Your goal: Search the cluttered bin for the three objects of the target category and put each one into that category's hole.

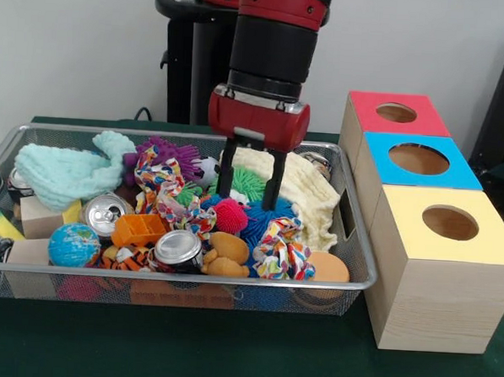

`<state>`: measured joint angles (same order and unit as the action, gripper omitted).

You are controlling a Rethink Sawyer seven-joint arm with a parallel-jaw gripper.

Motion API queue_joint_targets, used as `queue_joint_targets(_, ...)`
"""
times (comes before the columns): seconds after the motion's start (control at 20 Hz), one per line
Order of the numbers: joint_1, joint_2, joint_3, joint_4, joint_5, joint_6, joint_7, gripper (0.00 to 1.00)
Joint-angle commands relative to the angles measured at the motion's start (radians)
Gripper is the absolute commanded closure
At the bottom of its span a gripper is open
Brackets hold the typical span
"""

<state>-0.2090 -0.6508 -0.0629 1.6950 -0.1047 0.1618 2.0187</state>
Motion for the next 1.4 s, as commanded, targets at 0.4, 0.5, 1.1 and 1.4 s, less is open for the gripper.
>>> queue_joint_targets(0.4, -0.239, -0.071, 0.188, 0.268, -0.017, 0.122, 0.003, 0.0)
queue_joint_targets(0.5, -0.275, -0.039, 0.217, 0.269, -0.033, 0.117, -0.017, 0.0)
queue_joint_targets(1.1, -0.268, 0.024, 0.248, 0.291, -0.09, 0.072, 0.008, 0.0)
queue_joint_targets(1.4, -0.305, -0.088, 0.237, 0.27, -0.103, 0.267, -0.093, 0.0)
